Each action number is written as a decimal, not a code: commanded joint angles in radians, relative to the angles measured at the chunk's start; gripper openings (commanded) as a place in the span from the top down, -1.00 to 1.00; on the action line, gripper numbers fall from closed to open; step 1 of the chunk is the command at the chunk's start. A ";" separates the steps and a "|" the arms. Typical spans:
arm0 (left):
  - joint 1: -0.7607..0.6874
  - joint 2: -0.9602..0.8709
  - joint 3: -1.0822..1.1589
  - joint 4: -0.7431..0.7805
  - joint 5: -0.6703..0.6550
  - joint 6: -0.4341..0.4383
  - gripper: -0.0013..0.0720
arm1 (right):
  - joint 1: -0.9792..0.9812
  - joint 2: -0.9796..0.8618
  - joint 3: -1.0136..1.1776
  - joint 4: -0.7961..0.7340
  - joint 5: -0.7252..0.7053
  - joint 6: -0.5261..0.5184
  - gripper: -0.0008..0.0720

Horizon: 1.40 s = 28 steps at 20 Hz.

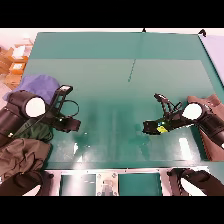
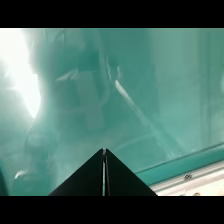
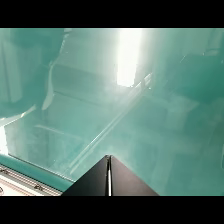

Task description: Fold the shirts.

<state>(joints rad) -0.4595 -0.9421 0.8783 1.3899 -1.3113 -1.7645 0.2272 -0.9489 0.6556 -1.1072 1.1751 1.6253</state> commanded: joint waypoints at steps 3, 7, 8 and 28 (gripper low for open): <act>0.006 0.000 0.017 0.142 0.040 0.000 0.88 | 0.001 0.001 0.000 0.000 -0.016 0.000 0.94; 0.104 -0.005 0.047 0.498 0.097 -0.014 -0.98 | 0.000 0.001 0.000 0.000 -0.047 0.000 0.36; 0.146 -0.019 0.047 0.533 0.132 0.005 -0.98 | 0.000 0.001 0.000 0.000 -0.053 0.000 0.20; 0.446 -0.632 0.521 0.550 0.252 0.385 0.91 | -0.001 0.002 0.054 -0.018 -0.047 0.000 0.94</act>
<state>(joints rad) 0.0322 -1.5719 1.2625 1.9545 -0.9024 -1.3914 0.2272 -0.9478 0.6796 -1.1057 1.0836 1.6257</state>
